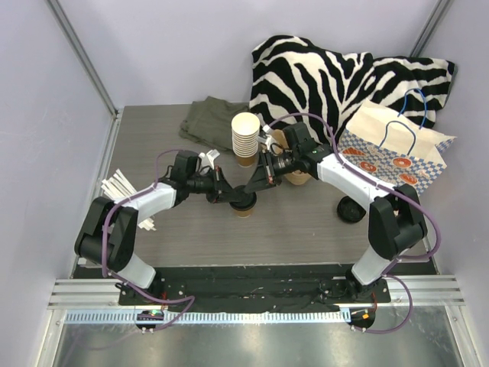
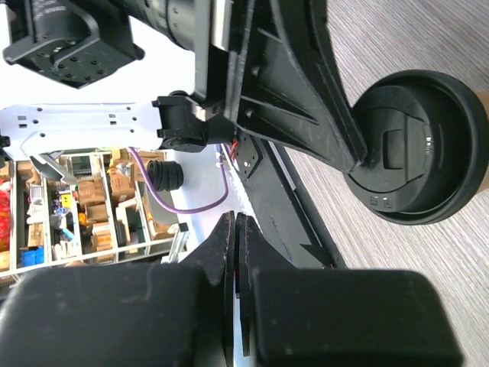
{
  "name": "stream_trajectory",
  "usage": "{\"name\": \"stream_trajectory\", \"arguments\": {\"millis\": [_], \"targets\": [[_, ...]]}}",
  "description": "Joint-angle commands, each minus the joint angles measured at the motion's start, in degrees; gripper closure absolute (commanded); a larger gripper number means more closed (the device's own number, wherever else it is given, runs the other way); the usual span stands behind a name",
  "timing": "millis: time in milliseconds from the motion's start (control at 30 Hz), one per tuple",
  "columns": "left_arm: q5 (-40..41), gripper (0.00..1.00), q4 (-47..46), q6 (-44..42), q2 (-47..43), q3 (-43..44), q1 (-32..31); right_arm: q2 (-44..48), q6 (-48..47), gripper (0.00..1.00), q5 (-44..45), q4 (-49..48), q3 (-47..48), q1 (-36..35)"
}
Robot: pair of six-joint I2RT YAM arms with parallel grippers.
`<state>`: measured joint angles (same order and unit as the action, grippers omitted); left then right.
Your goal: Pack the takeout coffee
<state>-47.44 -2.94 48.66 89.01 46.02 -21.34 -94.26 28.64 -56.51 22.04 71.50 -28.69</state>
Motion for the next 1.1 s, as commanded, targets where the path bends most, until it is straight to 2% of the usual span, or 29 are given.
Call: {"name": "stream_trajectory", "arguments": {"millis": [0, 200, 333, 633, 767, 1067], "targets": [[3.23, 1.00, 4.33, -3.05, 1.16, 1.09, 0.16, -3.03, -1.13, 0.99, 0.78, -2.27, -2.15, 0.30], [3.67, 1.00, 4.70, -3.66, 0.99, 0.56, 0.34, -10.23, -6.31, 0.99, 6.49, -2.18, -6.11, 1.97], [3.59, 1.00, 5.84, -4.28, 1.69, 1.09, 0.34, -13.23, -6.23, 0.99, 8.88, -0.69, -6.47, 2.06], [3.76, 1.00, 6.28, -4.81, 1.34, 1.09, 0.34, -3.40, -4.30, 0.99, 1.68, 0.55, 0.46, 2.14], [3.67, 1.00, 6.19, -4.89, 1.43, 1.09, 0.34, 0.21, -0.97, 0.99, 1.49, -2.09, 3.20, 2.06], [3.58, 1.00, 6.54, -5.25, 1.78, 1.35, 0.34, -5.31, 6.42, 0.99, 3.77, -12.81, 0.57, 1.44]]}}
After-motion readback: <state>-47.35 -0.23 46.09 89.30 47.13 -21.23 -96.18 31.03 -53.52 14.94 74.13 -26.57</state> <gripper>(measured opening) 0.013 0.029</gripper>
